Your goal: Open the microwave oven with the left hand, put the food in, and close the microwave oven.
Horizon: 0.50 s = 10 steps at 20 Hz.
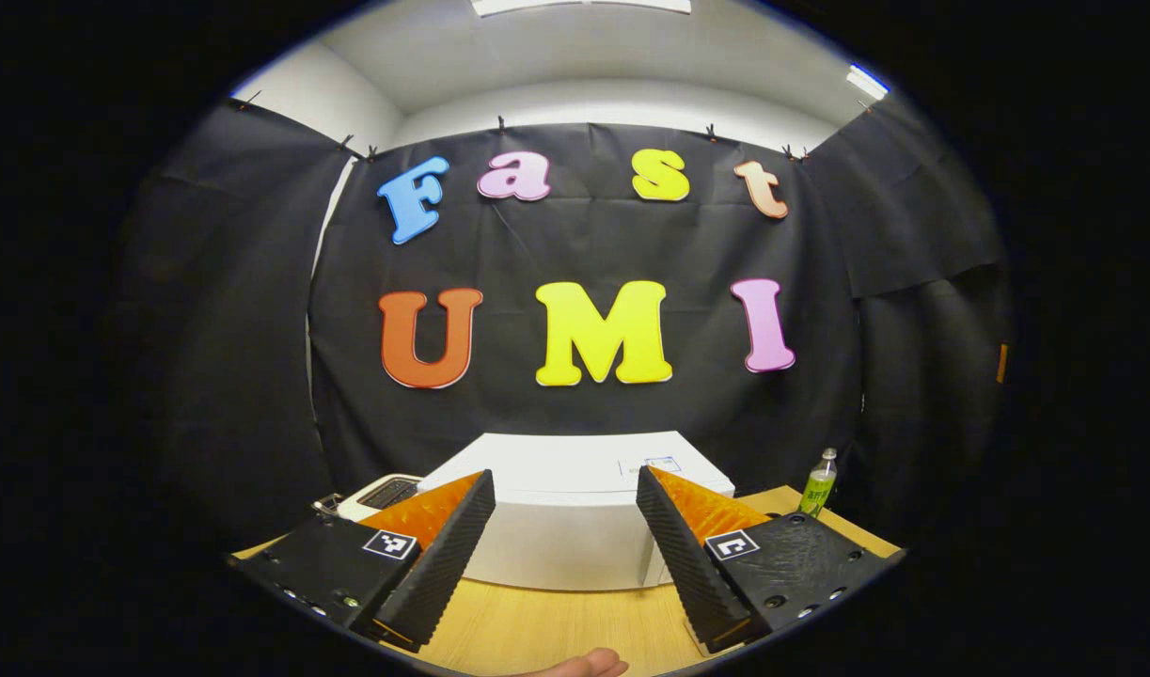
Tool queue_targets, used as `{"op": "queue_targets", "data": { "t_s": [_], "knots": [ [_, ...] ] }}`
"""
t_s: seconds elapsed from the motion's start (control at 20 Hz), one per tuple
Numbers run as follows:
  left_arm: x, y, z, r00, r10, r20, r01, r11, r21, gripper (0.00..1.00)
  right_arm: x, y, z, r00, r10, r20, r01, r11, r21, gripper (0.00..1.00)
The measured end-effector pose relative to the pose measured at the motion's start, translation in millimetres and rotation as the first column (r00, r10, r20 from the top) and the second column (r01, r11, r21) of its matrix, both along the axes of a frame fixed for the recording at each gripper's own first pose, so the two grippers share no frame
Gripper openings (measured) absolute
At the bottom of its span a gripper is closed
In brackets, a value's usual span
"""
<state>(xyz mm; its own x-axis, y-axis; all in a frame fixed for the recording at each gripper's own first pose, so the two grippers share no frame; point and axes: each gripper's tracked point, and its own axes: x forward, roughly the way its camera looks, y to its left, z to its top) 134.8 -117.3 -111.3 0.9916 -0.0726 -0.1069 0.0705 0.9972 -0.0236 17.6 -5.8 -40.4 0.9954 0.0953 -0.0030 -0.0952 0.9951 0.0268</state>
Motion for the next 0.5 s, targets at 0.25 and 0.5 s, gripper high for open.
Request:
{"op": "queue_targets", "data": {
  "t_s": [0.25, 0.5],
  "knots": [
    [27, -36, -48, 0.997, -0.048, -0.066, 0.044, 0.997, -0.061, 0.95, 12, -12, -16, 1.000, -0.007, -0.026, 0.007, 1.000, 0.004, 1.00],
    [49, -60, -99, 0.990, -0.059, -0.124, 0.047, 0.994, -0.098, 0.95, 23, -5, -30, 0.997, 0.074, -0.001, -0.074, 0.997, -0.009, 1.00]
  ]
}}
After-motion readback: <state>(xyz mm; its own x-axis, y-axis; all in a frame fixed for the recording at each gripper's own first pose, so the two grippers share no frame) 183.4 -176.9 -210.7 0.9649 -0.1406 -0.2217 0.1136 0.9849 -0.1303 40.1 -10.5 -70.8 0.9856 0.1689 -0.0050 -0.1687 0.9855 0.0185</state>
